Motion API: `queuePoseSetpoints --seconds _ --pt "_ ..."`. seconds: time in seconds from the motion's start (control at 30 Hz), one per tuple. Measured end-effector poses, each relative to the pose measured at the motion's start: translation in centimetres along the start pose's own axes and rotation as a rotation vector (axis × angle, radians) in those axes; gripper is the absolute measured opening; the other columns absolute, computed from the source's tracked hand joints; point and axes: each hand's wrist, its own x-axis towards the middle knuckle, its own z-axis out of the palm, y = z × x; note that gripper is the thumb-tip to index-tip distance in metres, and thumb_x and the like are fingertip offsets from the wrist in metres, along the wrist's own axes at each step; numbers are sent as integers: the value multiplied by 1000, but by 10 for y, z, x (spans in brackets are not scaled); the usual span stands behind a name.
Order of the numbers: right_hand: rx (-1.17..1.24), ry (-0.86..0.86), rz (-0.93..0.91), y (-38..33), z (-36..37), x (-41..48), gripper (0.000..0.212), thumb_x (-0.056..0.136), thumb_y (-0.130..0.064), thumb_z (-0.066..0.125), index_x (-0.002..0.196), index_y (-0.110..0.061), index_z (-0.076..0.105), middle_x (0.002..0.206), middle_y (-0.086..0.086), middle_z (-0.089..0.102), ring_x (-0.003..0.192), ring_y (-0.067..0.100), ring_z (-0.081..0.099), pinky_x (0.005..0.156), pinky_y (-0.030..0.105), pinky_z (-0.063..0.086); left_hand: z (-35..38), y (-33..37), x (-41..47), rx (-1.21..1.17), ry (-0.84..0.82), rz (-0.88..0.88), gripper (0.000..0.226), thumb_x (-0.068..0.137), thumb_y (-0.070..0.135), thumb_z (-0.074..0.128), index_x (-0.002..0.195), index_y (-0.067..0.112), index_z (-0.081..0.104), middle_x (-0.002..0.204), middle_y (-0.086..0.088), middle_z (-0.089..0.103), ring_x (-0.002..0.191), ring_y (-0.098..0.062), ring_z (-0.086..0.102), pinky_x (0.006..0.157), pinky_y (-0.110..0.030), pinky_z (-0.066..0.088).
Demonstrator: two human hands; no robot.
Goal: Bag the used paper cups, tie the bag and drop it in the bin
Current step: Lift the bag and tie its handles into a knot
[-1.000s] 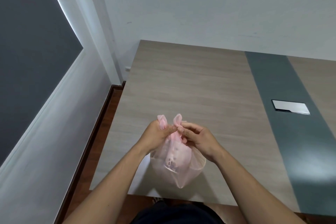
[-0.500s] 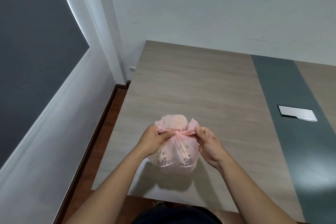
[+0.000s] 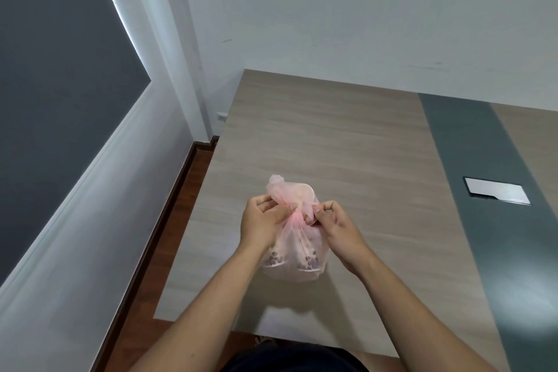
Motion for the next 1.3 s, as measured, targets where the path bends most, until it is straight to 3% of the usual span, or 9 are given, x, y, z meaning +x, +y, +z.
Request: queuePoseSetpoints --seconds 0.13,0.23,0.33,0.43,0.57,0.73,0.93,1.03,1.3 --pt "12 -15 -42 -1 4 0 17 116 -22 58 110 -6 60 101 10 85 100 19 82 92 31 65 1 -3 2 -40 24 -40 12 95 15 92 104 8 89 103 -10 90 107 -31 85 108 -56 65" --pt "-63 130 -148 -2 7 0 22 115 -26 60 110 -5 59 98 12 85 97 22 84 85 30 66 -1 -2 1 3 -85 -8 14 98 27 90 104 14 91 107 -9 90 107 -31 85 106 -54 64" --pt "-162 299 -250 -6 9 3 20 113 -34 63 104 -16 61 86 5 82 76 16 81 65 24 59 0 -2 0 53 -165 27 14 105 29 81 105 20 92 108 -4 90 82 -16 74 77 -34 62" --pt "-168 278 -245 -10 14 8 19 115 -37 57 107 -20 55 83 7 81 75 24 80 67 39 62 5 0 -4 47 -187 65 21 113 19 70 109 23 90 106 -3 90 72 -6 69 64 -19 55" --pt "-58 239 -190 -15 16 11 16 116 -31 56 110 -16 58 74 3 75 66 15 71 63 32 59 7 5 -3 -12 -215 100 17 114 18 68 130 22 72 107 -11 88 96 -24 85 85 -37 69" --pt "33 168 -121 -19 16 11 18 112 -28 67 112 -10 68 81 24 75 68 21 66 64 33 54 1 8 1 54 -321 75 14 112 8 70 123 -1 69 112 -26 85 93 -39 77 73 -42 57" --pt "-1 56 -93 -23 16 7 11 105 -28 77 99 -20 81 83 3 77 68 15 66 57 26 53 -8 20 4 186 -386 93 35 100 26 86 129 23 68 94 -9 86 70 -8 78 53 -16 52" --pt "-47 -39 -69 -25 15 6 13 102 -29 81 95 -19 85 92 5 83 76 16 72 66 29 57 -10 24 5 161 -448 70 59 87 43 93 132 18 63 81 -2 83 58 -4 72 51 -14 48" --pt "-64 -302 -51 -33 2 1 32 106 -28 67 137 -30 73 116 12 82 113 26 80 105 35 63 -13 20 5 225 -254 53 29 101 25 87 95 10 62 75 -7 76 64 -17 70 68 -31 54"
